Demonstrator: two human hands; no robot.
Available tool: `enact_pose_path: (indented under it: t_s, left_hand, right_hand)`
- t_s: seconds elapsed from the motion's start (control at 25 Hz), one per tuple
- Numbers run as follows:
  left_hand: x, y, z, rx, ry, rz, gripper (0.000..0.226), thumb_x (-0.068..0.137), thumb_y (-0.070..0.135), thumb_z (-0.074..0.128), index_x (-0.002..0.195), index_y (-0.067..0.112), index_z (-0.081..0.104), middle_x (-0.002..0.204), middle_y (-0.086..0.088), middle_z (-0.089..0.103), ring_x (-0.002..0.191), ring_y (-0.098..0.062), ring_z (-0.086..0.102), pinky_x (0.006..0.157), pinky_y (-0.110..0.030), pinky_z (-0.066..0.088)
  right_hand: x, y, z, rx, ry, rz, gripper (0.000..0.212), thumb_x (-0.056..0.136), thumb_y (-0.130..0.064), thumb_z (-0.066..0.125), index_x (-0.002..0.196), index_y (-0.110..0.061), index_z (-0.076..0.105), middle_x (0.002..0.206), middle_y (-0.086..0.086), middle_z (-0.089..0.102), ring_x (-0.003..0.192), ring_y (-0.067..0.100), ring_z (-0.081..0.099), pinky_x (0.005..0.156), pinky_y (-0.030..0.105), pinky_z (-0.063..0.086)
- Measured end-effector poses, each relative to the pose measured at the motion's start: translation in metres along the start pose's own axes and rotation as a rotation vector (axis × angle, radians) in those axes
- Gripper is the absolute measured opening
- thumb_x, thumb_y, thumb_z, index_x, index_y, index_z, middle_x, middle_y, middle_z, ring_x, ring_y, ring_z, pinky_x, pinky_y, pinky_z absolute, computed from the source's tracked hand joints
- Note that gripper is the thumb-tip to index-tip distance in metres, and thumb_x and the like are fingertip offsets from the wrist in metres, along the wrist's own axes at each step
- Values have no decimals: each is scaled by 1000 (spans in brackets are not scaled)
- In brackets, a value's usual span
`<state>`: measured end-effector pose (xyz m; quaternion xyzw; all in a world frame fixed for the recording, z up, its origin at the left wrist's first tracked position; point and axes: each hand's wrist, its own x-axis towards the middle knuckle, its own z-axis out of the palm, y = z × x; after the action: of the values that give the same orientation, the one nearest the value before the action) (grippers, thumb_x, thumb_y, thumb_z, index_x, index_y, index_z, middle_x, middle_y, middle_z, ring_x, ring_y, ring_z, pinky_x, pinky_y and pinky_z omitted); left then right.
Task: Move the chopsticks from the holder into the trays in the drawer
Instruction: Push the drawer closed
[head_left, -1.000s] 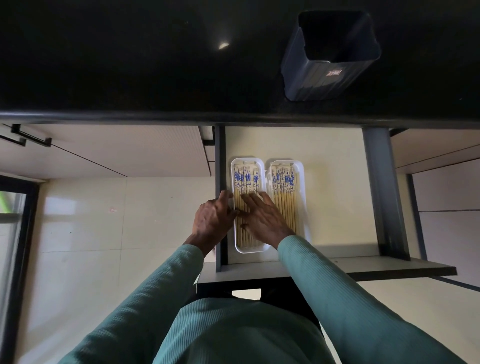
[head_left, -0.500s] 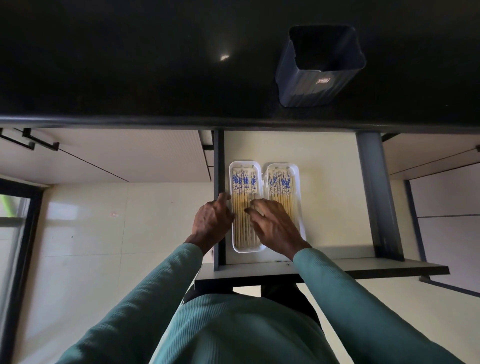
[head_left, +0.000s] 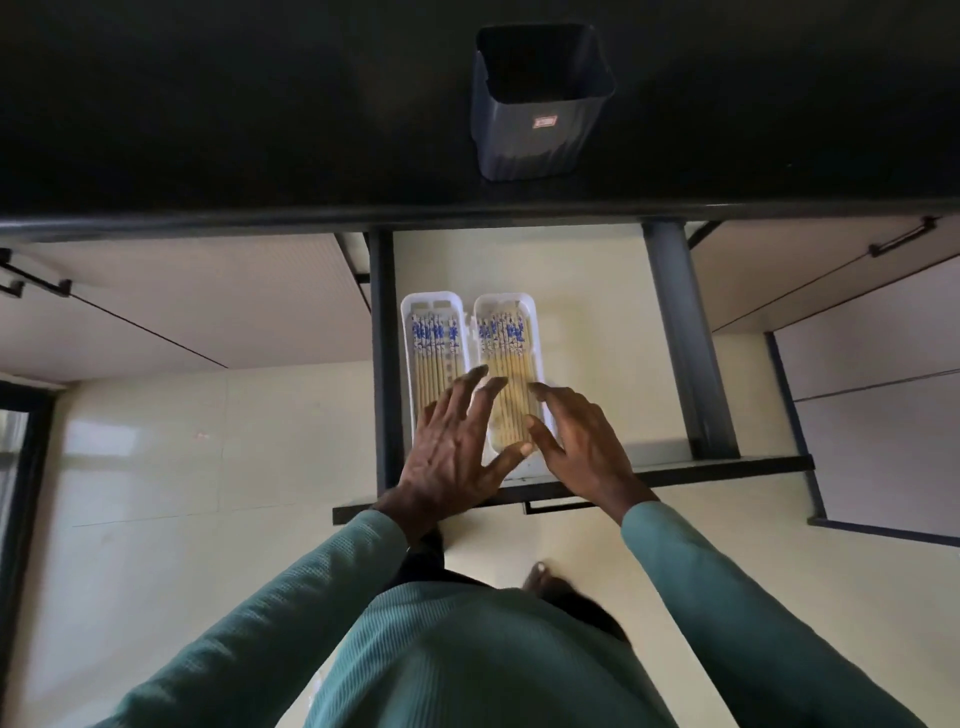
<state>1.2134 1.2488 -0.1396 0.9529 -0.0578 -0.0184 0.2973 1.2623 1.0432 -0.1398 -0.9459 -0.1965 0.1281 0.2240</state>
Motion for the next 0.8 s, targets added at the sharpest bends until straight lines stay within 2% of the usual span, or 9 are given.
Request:
enact_pose_path:
  t_s: [0.08,0.16,0.28,0.4,0.52,0.68,0.8]
  left_hand:
    - [-15,21,20,72,-36,17,85,93,80,40,158,25,29,168,-7,27,151,-27,34,115,-51,34]
    - [-34,41,43,211,-96,-12,84,94,80,36,158,25,29,168,-8,28,151,-29,34,117,-55,34]
    - [-58,61,67,408,-133,-85,69,97,70,37,147,24,43,159,-8,43,145,-31,42,116,-60,29]
    - [-63,74,74,445,-47,-165,53,98,60,48,134,22,55,148,-8,55,135,-32,52,113,-59,33]
    - [-51,73,72,428,-19,-195,58,97,59,55,138,19,54,152,-11,51,139,-35,49,113,-59,35]
    - [-17,60,63,367,-2,-255,78,94,65,57,153,18,40,165,-15,35,153,-36,32,122,-56,26]
    - [21,46,56,325,69,-277,93,91,68,59,160,14,28,169,-18,25,157,-38,22,125,-57,21]
  right_hand:
    - [-32,21,-4,-32,38,23,54,106,-49,44,150,-18,50,141,6,65,125,25,63,107,39,46]
    - [-64,46,-5,-143,50,-15,57,105,-58,36,146,-21,51,136,4,67,123,24,63,107,41,44]
    - [-94,73,-3,-345,2,-117,60,103,-64,34,141,-22,54,127,1,66,116,26,60,104,45,40]
    - [-100,83,-3,-382,17,-171,49,103,-53,42,139,-22,57,123,0,64,111,26,58,97,42,41]
    - [-90,85,-6,-364,71,-188,43,103,-46,49,135,-20,60,124,3,65,112,26,58,93,41,42]
    - [-54,86,-15,-360,74,-166,50,103,-49,51,143,-18,55,143,7,57,132,30,53,104,44,40]
    - [-14,87,-21,-394,50,-106,65,104,-53,48,158,-16,42,165,13,39,154,36,34,120,53,31]
